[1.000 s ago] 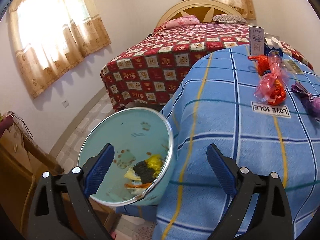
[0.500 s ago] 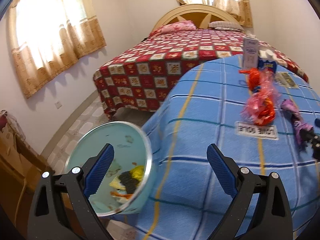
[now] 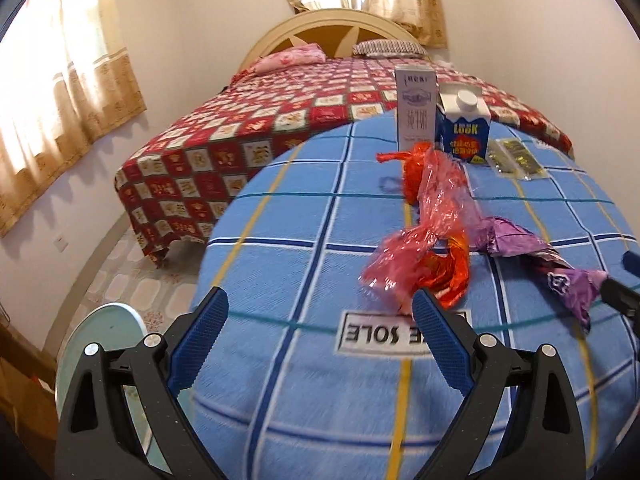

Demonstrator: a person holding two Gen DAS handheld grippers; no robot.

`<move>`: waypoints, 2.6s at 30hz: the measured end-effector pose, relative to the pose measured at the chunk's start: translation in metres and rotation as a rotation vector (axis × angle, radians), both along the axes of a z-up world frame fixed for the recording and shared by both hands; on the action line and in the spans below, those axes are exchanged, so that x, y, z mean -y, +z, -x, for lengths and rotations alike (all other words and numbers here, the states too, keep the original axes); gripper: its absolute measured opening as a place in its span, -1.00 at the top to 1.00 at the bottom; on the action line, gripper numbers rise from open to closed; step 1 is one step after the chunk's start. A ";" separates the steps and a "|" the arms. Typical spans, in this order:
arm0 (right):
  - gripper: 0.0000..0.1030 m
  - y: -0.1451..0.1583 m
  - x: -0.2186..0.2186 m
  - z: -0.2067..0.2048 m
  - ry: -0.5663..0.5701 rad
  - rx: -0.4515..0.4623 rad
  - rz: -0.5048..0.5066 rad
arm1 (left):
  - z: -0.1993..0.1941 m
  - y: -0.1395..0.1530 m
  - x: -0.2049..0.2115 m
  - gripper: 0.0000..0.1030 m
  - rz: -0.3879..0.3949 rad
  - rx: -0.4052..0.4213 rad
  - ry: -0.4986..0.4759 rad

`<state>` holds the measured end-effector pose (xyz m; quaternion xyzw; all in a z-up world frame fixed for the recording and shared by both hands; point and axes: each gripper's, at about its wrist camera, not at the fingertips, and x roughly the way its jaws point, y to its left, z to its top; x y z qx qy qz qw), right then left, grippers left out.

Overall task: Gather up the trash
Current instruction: 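Move both open tools back to the remaining trash on the table, then grasp the purple wrapper with the right tool while the left tool grasps the red plastic bag, then carry the purple wrapper and pink plastic bag over the blue bin and open both tools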

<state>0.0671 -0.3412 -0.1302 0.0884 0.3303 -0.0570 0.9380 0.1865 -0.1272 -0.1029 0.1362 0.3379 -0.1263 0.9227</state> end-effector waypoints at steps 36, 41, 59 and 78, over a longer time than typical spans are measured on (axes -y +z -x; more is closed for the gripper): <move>0.09 0.000 0.003 0.002 0.036 -0.001 -0.029 | 0.039 0.013 -0.002 -0.32 0.082 -0.018 -0.083; -0.19 -0.002 0.016 0.006 0.005 0.012 -0.036 | 0.035 -0.004 0.030 -0.51 0.040 -0.042 -0.116; 0.62 -0.007 0.002 -0.008 0.106 -0.032 -0.119 | 0.047 0.022 0.006 0.76 0.014 0.008 -0.142; 0.63 0.033 -0.115 -0.041 0.347 0.075 -0.032 | 0.068 0.022 -0.139 0.75 -0.111 0.042 0.124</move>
